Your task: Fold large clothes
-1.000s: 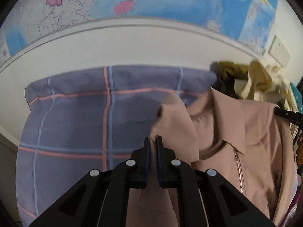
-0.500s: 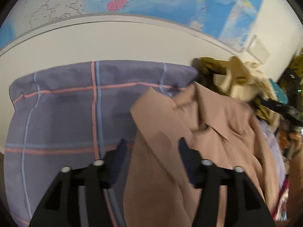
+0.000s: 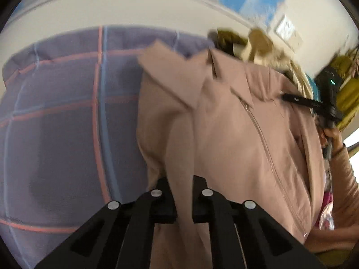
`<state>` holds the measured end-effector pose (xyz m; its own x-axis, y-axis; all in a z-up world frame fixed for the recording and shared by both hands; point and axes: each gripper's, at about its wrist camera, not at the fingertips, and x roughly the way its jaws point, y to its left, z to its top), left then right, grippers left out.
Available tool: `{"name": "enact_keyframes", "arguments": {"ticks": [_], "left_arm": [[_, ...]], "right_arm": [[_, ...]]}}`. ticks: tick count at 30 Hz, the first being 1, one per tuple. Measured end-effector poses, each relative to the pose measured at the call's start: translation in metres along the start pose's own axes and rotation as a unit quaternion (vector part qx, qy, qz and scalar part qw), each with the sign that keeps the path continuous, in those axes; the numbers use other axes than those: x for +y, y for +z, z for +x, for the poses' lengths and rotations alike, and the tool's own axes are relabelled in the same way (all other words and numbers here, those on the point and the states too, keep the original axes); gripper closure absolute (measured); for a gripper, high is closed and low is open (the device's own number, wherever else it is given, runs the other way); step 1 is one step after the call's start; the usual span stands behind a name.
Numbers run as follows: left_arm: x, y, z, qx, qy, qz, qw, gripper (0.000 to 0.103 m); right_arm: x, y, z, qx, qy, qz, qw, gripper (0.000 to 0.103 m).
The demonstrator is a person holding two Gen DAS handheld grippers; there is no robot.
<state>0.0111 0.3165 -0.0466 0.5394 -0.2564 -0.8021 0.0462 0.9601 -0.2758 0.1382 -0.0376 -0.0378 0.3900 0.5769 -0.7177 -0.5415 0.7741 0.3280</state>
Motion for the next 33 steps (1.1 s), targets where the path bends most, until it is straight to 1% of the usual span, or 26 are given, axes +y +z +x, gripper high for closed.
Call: {"name": "enact_keyframes", "arguments": {"ticks": [1,2,4,5,6,7,9,10,11,12,13,14,15,16,17,18,20,22,23,24,25,26,28,30,31,33], "left_arm": [[-0.001,0.01,-0.009,-0.022,0.023,0.005,0.9995,0.101],[0.0,0.019,-0.018,-0.036,0.03,0.0,0.9989,0.101],[0.006,0.039,-0.034,-0.065,0.029,-0.018,0.9973,0.101],[0.007,0.048,-0.041,-0.078,0.025,-0.018,0.9965,0.101],[0.008,0.053,-0.042,-0.081,0.026,-0.015,0.9963,0.101],[0.01,0.056,-0.037,-0.075,0.038,-0.014,0.9963,0.101],[0.009,0.056,-0.019,-0.056,0.058,-0.007,0.9967,0.1],[0.009,0.051,-0.005,-0.037,0.076,-0.003,0.9964,0.099],[0.01,0.047,0.006,-0.02,0.093,-0.002,0.9955,0.099],[0.012,0.042,0.016,-0.006,0.102,-0.003,0.9948,0.097],[0.015,0.036,0.021,0.0,0.102,-0.005,0.9947,0.092],[0.019,0.031,0.021,0.0,0.095,-0.014,0.9954,0.084],[0.024,0.026,0.017,-0.003,0.081,-0.027,0.9964,0.081],[0.029,0.024,0.012,-0.009,0.068,-0.035,0.997,0.079],[0.031,0.018,0.002,-0.018,0.061,-0.039,0.9972,0.079],[0.03,0.013,-0.01,-0.03,0.055,-0.037,0.9973,0.078],[0.022,-0.001,-0.031,-0.042,0.03,-0.034,0.9981,0.063],[0.003,-0.018,-0.049,-0.046,0.023,-0.006,0.9987,0.062],[-0.007,-0.026,-0.055,-0.044,0.022,0.005,0.9988,0.058],[-0.017,-0.036,-0.06,-0.039,0.016,0.018,0.9989,0.055],[-0.025,-0.041,-0.062,-0.034,0.014,0.027,0.9989,0.053],[-0.036,-0.052,-0.065,-0.027,0.01,0.039,0.9988,0.053],[-0.056,-0.071,-0.066,-0.006,-0.002,0.06,0.9982,0.052],[-0.068,-0.087,-0.061,0.011,0.007,0.079,0.9968,0.052],[-0.075,-0.097,-0.058,0.02,0.022,0.09,0.9955,0.052],[-0.078,-0.109,-0.051,0.033,0.043,0.097,0.9938,0.052]], "right_arm": [[0.006,0.008,-0.016,-0.023,-0.005,-0.009,1.0,0.101],[0.008,0.013,-0.026,-0.037,-0.01,-0.015,0.999,0.101],[0.005,0.025,-0.047,-0.073,-0.031,-0.01,0.997,0.102],[-0.005,0.028,-0.049,-0.073,-0.02,0.007,0.997,0.101],[-0.009,0.03,-0.045,-0.069,-0.014,0.021,0.997,0.101],[-0.018,0.027,-0.034,-0.058,-0.025,0.04,0.997,0.101],[-0.036,0.017,-0.016,-0.023,-0.063,0.041,0.997,0.098],[-0.044,0.009,-0.003,-0.005,-0.082,0.05,0.995,0.096],[-0.05,0.003,0.003,0.004,-0.09,0.06,0.994,0.091],[-0.058,-0.005,0.01,0.013,-0.09,0.081,0.993,0.085],[-0.064,-0.012,0.011,0.01,-0.081,0.101,0.991,0.084],[-0.066,-0.016,0.01,0.006,-0.075,0.11,0.991,0.077],[-0.066,-0.02,0.007,0.003,-0.073,0.114,0.991,0.068],[-0.062,-0.024,0.0,0.0,-0.074,0.109,0.991,0.062],[-0.058,-0.027,-0.005,-0.004,-0.08,0.1,0.992,0.05],[-0.052,-0.031,-0.012,-0.008,-0.083,0.089,0.993,0.042],[-0.039,-0.043,-0.029,-0.011,-0.072,0.07,0.995,0.039],[-0.024,-0.056,-0.044,-0.003,-0.054,0.056,0.997,0.037],[-0.019,-0.064,-0.05,-0.001,-0.049,0.049,0.998,0.034],[-0.014,-0.071,-0.056,0.002,-0.043,0.043,0.998,0.03],[-0.003,-0.084,-0.065,0.005,-0.037,0.033,0.999,0.03],[0.005,-0.094,-0.074,0.01,-0.03,0.024,0.999,0.029],[0.026,-0.114,-0.089,0.018,-0.024,0.004,1.0,0.024],[0.038,-0.132,-0.102,0.027,-0.013,-0.013,0.999,0.015],[0.052,-0.143,-0.105,0.038,-0.012,-0.028,0.999,0.013],[0.062,-0.159,-0.113,0.052,-0.014,-0.049,0.997,0.013]]}}
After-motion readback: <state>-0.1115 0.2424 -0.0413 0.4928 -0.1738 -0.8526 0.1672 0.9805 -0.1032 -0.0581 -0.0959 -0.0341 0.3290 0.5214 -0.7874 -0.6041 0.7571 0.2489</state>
